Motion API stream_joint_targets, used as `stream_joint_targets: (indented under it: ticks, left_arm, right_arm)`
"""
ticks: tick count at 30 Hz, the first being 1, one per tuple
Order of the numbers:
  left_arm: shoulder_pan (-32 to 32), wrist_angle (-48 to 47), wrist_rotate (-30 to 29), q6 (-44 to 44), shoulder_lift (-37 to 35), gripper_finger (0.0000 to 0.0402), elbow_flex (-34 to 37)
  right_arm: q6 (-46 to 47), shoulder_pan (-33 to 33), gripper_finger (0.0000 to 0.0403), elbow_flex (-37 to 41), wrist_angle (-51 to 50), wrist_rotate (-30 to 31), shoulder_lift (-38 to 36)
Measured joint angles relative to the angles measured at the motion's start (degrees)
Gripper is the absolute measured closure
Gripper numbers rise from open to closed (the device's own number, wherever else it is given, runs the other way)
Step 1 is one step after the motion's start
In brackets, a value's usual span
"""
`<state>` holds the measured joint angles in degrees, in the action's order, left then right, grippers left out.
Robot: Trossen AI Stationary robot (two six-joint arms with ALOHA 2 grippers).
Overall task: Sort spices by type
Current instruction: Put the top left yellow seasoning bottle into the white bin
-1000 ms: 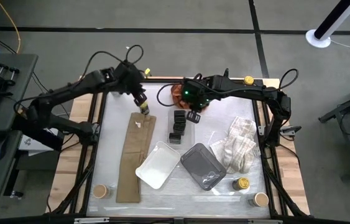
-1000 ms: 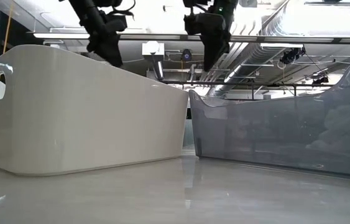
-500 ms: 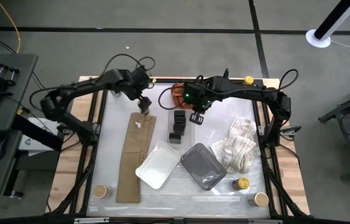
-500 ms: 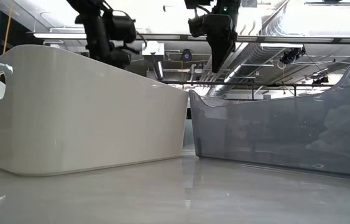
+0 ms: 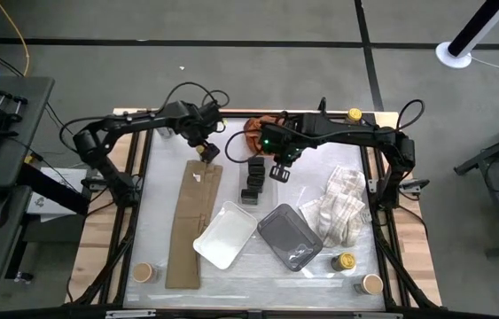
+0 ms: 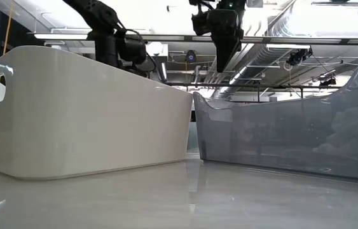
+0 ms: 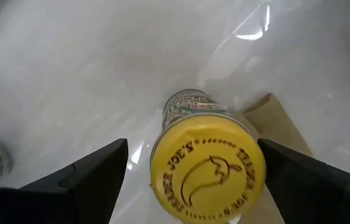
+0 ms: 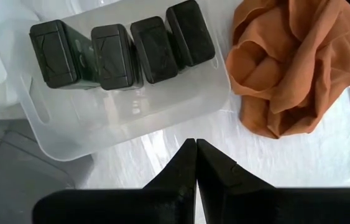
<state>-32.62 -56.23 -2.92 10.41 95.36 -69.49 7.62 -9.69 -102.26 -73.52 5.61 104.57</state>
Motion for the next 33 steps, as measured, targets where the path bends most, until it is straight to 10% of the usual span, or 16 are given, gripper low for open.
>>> stream_joint_targets:
  ticks: [6, 11, 21, 26, 33]
  left_arm:
    - [0.2, -0.8, 0.2, -0.3, 1.8, 0.0101, 0.0]
    - [0.2, -1.3, 0.0, -1.1, -0.2, 0.0216, 0.0]
    - [2.5, -1.7, 5.3, -7.1, -16.4, 0.0217, -2.0]
    - [15.4, -2.0, 10.4, -14.3, -24.8, 0.0217, -3.0]
    - [39.9, -1.3, 0.0, -23.7, -22.3, 0.0217, -3.0]
  right_arm:
    - [0.1, 0.1, 0.0402, 0.0, -1.4, 0.0, -0.2]
    - [0.1, 0.1, 0.0402, 0.0, -1.8, 1.8, -2.9]
    - [4.4, 0.1, 0.0402, 0.0, -0.3, 3.8, -8.9]
    - [4.0, 0.1, 0.0402, 0.0, 0.6, 5.5, -9.4]
    - [-0.1, -0.4, 0.0402, 0.0, 1.6, 5.7, -9.4]
